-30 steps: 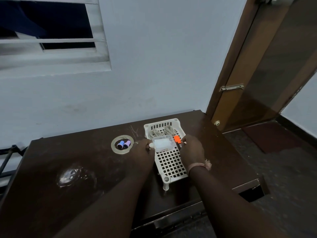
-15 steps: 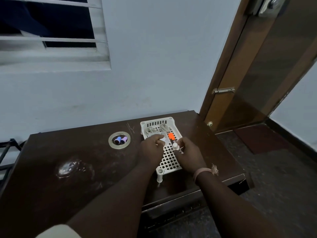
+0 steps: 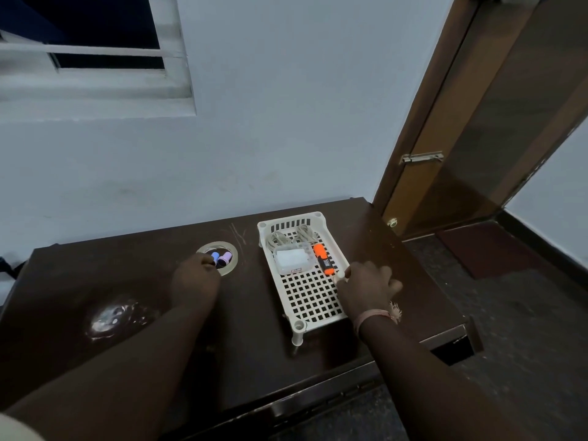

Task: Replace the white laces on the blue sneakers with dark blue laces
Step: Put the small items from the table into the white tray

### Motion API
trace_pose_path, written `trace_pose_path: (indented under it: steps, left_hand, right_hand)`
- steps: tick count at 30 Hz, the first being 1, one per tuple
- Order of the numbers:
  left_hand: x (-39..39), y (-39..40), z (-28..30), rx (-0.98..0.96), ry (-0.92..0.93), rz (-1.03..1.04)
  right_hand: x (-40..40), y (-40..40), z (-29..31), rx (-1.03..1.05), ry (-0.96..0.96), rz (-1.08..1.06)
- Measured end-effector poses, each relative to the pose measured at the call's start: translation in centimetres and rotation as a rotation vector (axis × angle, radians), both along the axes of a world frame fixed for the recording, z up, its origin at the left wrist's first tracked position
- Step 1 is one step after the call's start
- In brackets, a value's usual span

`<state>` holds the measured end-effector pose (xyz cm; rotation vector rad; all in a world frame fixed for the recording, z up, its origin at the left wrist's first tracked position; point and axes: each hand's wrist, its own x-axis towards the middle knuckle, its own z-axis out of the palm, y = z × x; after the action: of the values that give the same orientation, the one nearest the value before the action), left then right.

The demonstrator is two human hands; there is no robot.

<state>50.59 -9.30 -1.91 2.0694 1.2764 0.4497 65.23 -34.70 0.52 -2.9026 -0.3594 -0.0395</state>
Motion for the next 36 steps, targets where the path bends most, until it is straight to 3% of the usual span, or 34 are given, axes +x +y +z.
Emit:
trace_pose_path:
  steps: [9, 13, 17, 20, 25, 30, 33, 36]
  left_hand:
    - [1.1, 3.2, -1.0, 0.089, -0.008, 0.006]
    - [2.2, 4.0, -1.0, 0.149, 0.019, -0.129]
    - [3.5, 3.8, -1.3, 0.246, 0.177, -0.271]
    - [4.3, 3.7, -2.4, 0.178, 0.184, -0.289]
    - [4.6, 3.5, -3.1, 0.115, 0.115, -0.257]
    - [3.8, 3.4, -2.2, 0.11, -0.084, -0.156]
    - [3.0, 3.8, -1.9, 0.1, -0.076, -0.129]
    - [1.7, 3.1, -0.8, -0.075, -0.187, -0.065]
  right_hand:
    - [0.4, -0.3, 0.0, 0.067, -0.041, -0.034]
    - [0.8, 0.8, 0.4, 0.136, -0.105, -0.011]
    - [0.5, 1.8, 0.1, 0.149, -0.171, 0.059]
    - [0.1, 2.1, -0.2, 0.155, -0.193, 0.119]
    - [0.0, 2.5, -0.4, 0.179, -0.219, 0.163]
    - [-0.6, 3.4, 0.6, 0.221, -0.23, 0.192]
    - [-1.3, 4.1, 0.8, 0.243, -0.225, 0.207]
    - [-2.4, 5.1, 1.1, 0.315, -0.18, 0.242]
